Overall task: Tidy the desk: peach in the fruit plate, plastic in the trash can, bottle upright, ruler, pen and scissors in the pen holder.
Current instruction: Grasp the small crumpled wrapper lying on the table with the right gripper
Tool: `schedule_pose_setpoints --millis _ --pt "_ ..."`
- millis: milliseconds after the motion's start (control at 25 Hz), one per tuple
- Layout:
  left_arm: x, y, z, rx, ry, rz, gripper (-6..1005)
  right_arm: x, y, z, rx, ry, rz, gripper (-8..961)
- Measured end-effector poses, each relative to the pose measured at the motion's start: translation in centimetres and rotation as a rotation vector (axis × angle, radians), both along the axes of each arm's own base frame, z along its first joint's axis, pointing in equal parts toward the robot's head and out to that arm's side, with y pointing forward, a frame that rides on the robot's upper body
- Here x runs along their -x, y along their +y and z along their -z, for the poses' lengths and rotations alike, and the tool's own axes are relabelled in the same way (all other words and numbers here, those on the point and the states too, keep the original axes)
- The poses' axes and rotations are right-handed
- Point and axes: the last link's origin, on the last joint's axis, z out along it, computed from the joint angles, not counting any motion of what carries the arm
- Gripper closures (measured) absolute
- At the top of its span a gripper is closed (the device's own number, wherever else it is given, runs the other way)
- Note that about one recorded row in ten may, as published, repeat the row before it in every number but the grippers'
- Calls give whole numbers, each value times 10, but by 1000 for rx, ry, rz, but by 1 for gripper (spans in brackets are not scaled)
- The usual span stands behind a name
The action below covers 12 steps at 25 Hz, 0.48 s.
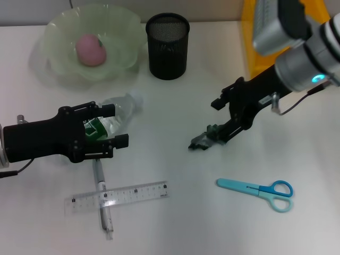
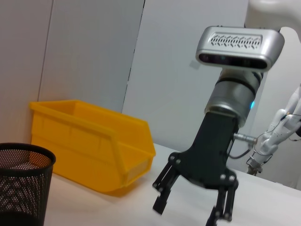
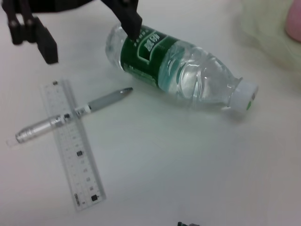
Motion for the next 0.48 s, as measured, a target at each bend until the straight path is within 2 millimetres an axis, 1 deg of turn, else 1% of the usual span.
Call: schedule_pose_setpoints --millis 40,80,160,200,240,400,480 --pt "0 0 0 0 0 0 140 0 0 0 0 0 0 180" --pt "0 0 1 0 -1 0 140 -1 0 7 -2 -10 -23 180" --pt "-1 0 1 1 -1 0 140 -2 -1 9 -1 -16 -33 181" --pt "-1 0 1 1 -2 0 140 -4 -1 16 2 -36 -51 181" --pt "0 0 1 0 -2 -1 140 -4 -1 16 2 -36 -51 181" --pt "0 1 0 -6 -6 -7 139 -9 -3 28 10 -91 -84 183" --pt "0 1 -1 -8 -7 -8 139 -10 -3 29 10 -97 -89 183"
